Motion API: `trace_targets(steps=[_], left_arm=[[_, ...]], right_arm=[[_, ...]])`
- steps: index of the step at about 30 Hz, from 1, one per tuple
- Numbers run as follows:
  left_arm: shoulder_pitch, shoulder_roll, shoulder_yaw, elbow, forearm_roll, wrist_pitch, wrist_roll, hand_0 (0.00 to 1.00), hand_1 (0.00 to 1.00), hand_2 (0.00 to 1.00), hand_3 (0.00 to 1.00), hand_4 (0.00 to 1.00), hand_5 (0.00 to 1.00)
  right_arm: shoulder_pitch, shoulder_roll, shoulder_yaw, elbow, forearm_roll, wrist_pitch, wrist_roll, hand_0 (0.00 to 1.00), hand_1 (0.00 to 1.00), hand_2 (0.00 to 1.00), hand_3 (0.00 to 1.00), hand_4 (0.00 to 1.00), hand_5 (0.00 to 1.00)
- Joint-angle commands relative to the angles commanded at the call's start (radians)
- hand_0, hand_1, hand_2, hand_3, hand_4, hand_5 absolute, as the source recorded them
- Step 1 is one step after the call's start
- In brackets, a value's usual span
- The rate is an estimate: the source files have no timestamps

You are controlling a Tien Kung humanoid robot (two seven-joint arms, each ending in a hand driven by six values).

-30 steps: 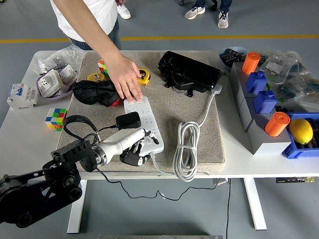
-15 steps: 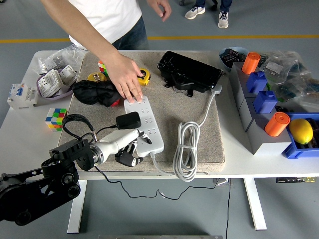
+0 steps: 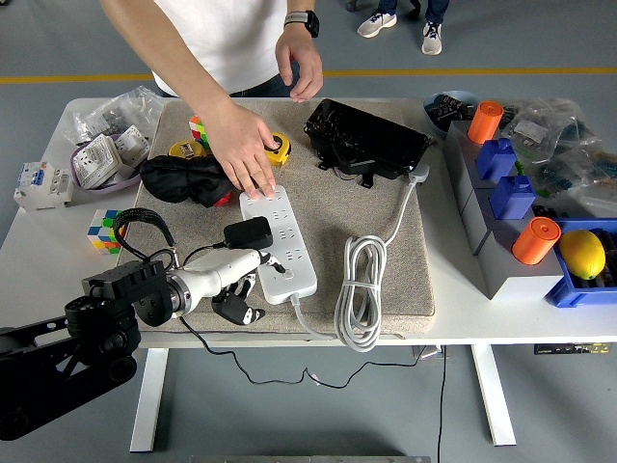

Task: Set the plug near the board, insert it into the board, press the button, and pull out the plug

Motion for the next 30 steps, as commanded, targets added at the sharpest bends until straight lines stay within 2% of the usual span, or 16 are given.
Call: trace_targets(steps=[4,6,12,14,20,30], left_arm=[[-0.026,0.024,0.000,-0.040,-0.048,-0.050,0.046,0.047,0.117,0.178,0.961,0.585,0.002],[-0.037,0.025,0.005,-0.037,-0.060,-0.065,0.054,0.047,0.117,0.178,0.961,0.585,0.002],[-0.060,-0.003,0.042,0.008,-0.050,-0.073,0.058,0.046,0.113,0.177,0.950,0.577,0.002],[-0.075,-0.011,0.057,0.013,-0.050,-0.074,0.059,0.048,0.113,0.178,0.932,0.610,0.002],[-0.111,-0.025,0.083,0.024,-0.053,-0.076,0.060,0.050,0.119,0.184,0.921,0.610,0.002],[-0.137,-0.052,0.112,0.071,-0.055,-0.080,0.059,0.050,0.119,0.185,0.912,0.615,0.002]], right_arm=[[0.001,-0.003,0.002,0.000,0.000,0.000,0.000,0.619,0.665,0.680,0.587,0.998,0.521],[0.001,-0.003,0.005,-0.001,0.000,0.000,0.000,0.619,0.665,0.680,0.587,0.998,0.521],[0.001,0.001,0.009,0.000,0.000,0.001,0.001,0.620,0.665,0.681,0.587,0.998,0.521],[0.000,0.001,0.008,-0.001,0.000,0.001,0.001,0.619,0.665,0.681,0.586,0.998,0.521],[-0.002,-0.001,0.009,-0.001,0.000,0.001,0.001,0.618,0.665,0.681,0.585,0.998,0.521],[0.001,0.001,0.013,-0.001,0.000,0.002,0.001,0.620,0.665,0.680,0.585,0.998,0.521]])
